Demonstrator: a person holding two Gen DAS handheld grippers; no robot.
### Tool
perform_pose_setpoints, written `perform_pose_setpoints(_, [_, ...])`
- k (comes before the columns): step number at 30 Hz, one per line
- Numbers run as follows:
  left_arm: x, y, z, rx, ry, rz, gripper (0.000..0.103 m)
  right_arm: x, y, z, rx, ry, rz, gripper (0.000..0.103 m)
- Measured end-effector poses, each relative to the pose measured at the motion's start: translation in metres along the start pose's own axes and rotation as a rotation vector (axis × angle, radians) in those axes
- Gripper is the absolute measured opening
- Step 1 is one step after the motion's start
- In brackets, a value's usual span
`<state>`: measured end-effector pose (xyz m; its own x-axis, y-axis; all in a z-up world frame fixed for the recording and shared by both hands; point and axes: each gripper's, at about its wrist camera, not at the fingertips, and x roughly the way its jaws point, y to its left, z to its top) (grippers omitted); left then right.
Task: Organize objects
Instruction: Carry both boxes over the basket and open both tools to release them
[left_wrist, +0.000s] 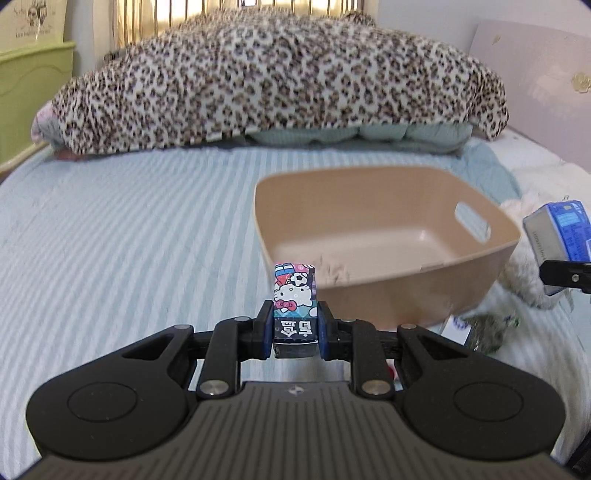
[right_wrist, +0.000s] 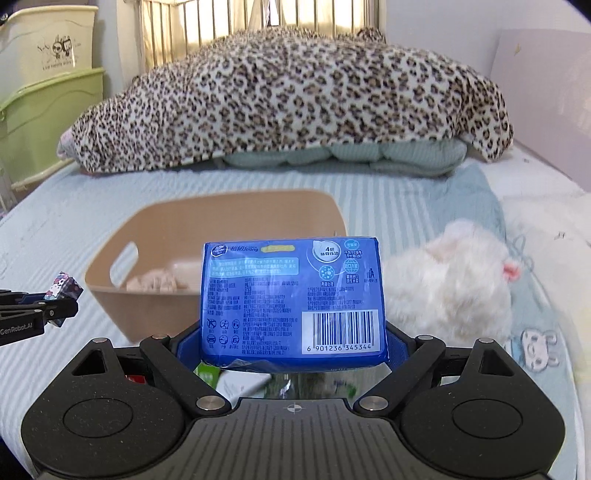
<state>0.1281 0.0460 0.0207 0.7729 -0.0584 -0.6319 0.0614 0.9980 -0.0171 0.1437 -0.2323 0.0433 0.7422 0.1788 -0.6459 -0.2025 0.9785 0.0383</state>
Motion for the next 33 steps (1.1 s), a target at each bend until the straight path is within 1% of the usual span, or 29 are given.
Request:
perform_pose_setpoints(8, [0.007,-0.020,0.030,0.021,-0.052,-0.015,0.025,0.010,0.013,0.027,-0.043,-0.045,0.011,0.091])
perform_pose_setpoints(12, [0.022,-0.030,0.044,0.033,-0.047,-0.029,0.025,0.024,0.021,0.040,-0.074,-0.056,0.006,0.091])
perform_pose_setpoints(14, [0.032,-0.036,0.048,0.055,-0.044,-0.019,0.025,0.033,0.025,0.045,-0.100,-0.056,-0.001,0.091])
perform_pose_setpoints(18, [0.061,-0.044,0.051,0.074,-0.006,0.023,0.025,0.054,0.030,0.051,-0.122,-0.040,-0.001,0.091])
perform_pose_setpoints(23, [0.095,-0.048,0.047,0.099,0.055,0.056,0.025,0.085,0.033,0.051,-0.142,-0.002,-0.008,0.091])
perform_pose_setpoints(28, [0.118,-0.046,0.044,0.107,0.104,0.065,0.025,0.111,0.032,0.046,-0.141,0.054,0.001,0.091])
perform_pose_setpoints(33, [0.124,-0.045,0.041,0.083,0.144,0.045,0.026,0.124,0.034,0.040,-0.133,0.083,-0.004,0.091])
